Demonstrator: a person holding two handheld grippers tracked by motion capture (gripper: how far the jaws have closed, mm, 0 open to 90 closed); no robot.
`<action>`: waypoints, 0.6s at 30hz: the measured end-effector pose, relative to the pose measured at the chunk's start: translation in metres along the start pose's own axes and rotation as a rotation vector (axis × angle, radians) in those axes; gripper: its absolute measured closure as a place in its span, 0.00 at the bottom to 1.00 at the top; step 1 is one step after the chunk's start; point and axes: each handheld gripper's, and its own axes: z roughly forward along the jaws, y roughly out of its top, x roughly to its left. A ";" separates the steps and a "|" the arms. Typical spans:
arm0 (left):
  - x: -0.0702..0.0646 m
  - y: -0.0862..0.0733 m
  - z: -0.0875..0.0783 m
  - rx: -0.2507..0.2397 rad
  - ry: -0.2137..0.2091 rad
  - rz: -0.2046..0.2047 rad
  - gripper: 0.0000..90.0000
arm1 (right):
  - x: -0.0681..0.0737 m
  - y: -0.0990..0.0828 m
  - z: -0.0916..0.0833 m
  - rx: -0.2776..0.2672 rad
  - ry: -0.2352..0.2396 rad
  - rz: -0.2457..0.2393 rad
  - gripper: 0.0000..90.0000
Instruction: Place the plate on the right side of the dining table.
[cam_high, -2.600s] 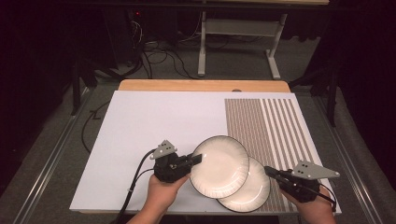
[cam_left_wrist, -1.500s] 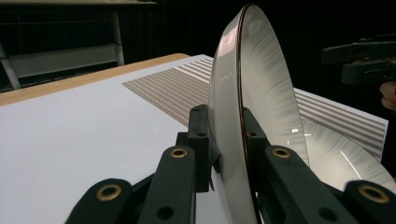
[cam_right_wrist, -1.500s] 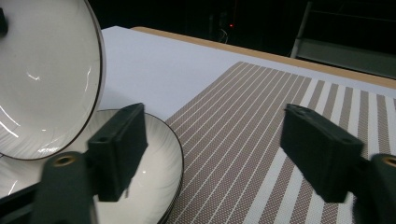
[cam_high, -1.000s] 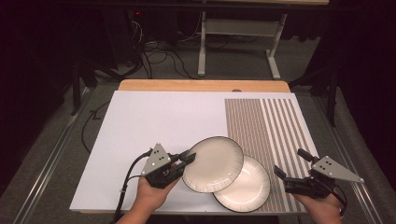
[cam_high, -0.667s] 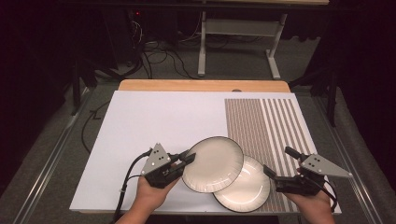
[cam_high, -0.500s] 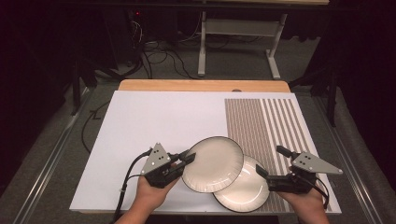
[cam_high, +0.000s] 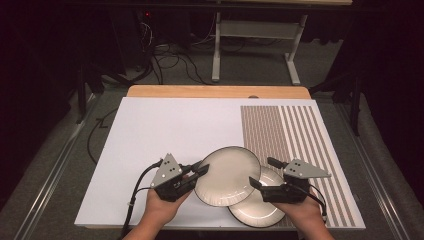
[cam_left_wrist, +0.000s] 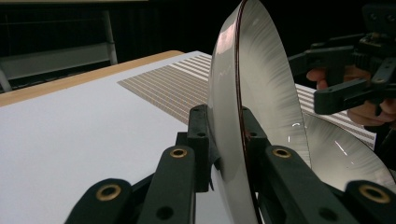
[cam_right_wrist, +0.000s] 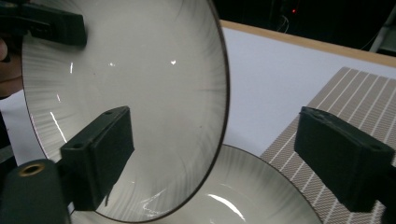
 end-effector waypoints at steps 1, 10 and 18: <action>0.000 0.000 0.000 -0.001 0.000 0.001 0.89 | 0.001 0.000 0.002 0.004 0.003 0.002 0.18; 0.000 -0.001 -0.001 -0.002 -0.001 0.002 0.89 | 0.004 -0.004 0.015 0.051 0.030 0.043 0.52; 0.000 -0.001 -0.001 -0.003 -0.001 0.003 0.89 | 0.001 -0.008 0.016 0.078 0.064 0.088 0.72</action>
